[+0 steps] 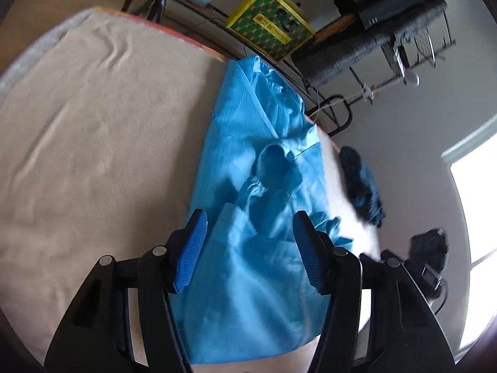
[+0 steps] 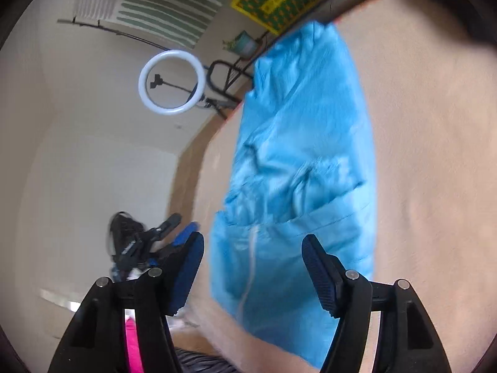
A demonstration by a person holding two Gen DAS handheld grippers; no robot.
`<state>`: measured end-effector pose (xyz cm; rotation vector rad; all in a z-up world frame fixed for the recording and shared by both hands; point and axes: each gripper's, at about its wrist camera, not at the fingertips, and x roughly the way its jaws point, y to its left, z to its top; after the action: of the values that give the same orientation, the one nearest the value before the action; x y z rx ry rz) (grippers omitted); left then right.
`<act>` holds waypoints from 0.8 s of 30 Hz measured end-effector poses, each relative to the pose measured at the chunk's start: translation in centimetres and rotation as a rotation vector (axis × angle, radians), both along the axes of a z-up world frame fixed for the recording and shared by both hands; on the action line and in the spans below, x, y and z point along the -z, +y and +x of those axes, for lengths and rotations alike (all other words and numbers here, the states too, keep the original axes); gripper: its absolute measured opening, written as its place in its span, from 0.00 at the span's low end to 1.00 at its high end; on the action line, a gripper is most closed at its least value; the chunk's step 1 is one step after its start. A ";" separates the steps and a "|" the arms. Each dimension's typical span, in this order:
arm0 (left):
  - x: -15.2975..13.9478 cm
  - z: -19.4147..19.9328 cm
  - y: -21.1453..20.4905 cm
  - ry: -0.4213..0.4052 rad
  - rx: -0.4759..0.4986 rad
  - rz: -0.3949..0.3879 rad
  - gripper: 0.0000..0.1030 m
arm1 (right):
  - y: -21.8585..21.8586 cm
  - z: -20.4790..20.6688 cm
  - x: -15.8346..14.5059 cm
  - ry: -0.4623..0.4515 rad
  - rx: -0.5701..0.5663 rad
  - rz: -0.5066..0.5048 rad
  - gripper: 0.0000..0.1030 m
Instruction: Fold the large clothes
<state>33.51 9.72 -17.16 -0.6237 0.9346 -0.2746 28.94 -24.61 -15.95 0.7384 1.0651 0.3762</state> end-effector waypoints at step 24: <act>4.8 0.8 -2.6 0.081 0.081 0.225 0.10 | 2.9 1.0 3.4 -0.004 -0.144 -0.400 0.13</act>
<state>34.34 7.13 -21.96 -0.3927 1.0534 -0.2138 29.94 -21.69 -19.33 0.3055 1.1483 0.2741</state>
